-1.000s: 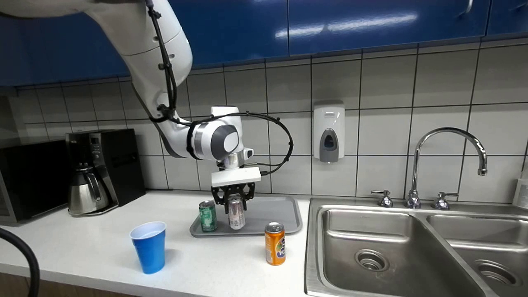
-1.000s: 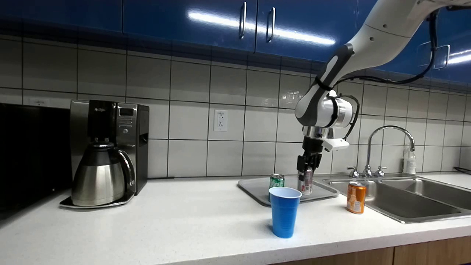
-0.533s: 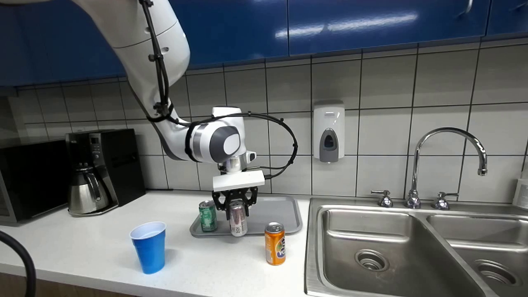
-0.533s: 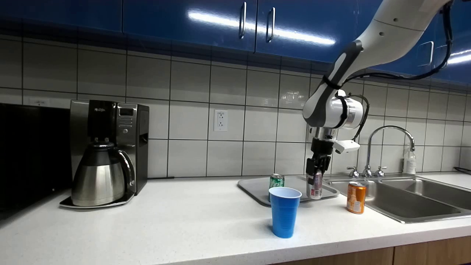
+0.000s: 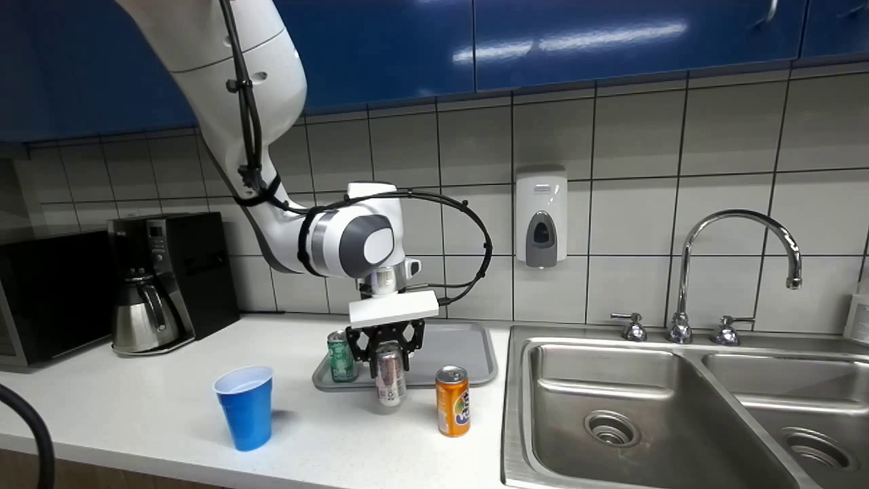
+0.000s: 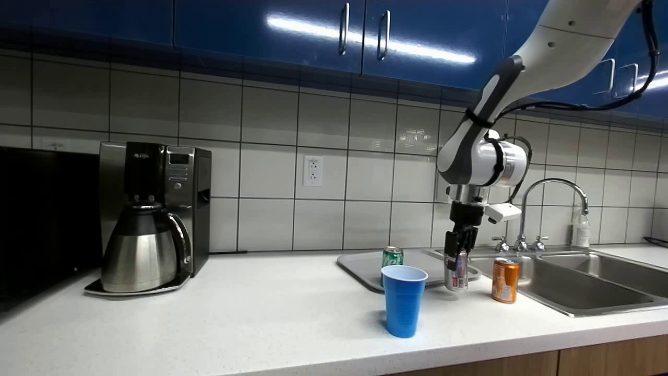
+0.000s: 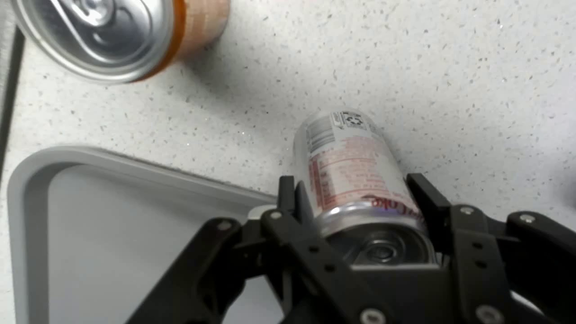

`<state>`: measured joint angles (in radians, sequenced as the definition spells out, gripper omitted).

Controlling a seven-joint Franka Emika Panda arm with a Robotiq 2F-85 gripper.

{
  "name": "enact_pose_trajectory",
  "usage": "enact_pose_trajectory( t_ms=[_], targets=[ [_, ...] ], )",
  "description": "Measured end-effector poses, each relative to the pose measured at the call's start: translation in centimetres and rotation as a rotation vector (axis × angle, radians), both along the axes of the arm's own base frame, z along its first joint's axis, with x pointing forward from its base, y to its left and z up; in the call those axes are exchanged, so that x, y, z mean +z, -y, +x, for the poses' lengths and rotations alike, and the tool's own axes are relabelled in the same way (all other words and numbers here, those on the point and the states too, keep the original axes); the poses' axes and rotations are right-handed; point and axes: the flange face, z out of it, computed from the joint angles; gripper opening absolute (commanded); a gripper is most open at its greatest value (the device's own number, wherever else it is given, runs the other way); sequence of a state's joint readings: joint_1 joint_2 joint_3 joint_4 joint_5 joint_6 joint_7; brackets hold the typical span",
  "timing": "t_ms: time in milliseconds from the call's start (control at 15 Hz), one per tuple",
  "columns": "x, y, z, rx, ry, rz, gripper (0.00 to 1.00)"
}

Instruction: Move all the cans from the tray to the counter top

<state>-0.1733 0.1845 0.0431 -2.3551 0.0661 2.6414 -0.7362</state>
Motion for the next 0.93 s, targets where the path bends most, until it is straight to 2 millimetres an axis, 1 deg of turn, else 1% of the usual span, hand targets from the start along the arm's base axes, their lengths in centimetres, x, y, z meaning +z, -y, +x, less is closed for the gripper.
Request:
enact_pose_trajectory(
  t_ms=[400, 867, 933],
  targets=[
    [-0.7, 0.0, -1.8, 0.017, -0.022, -0.001, 0.38],
    [-1.0, 0.2, -3.1, 0.02, -0.035, -0.002, 0.38],
    [-1.0, 0.3, -3.2, 0.019, -0.036, -0.003, 0.8]
  ],
)
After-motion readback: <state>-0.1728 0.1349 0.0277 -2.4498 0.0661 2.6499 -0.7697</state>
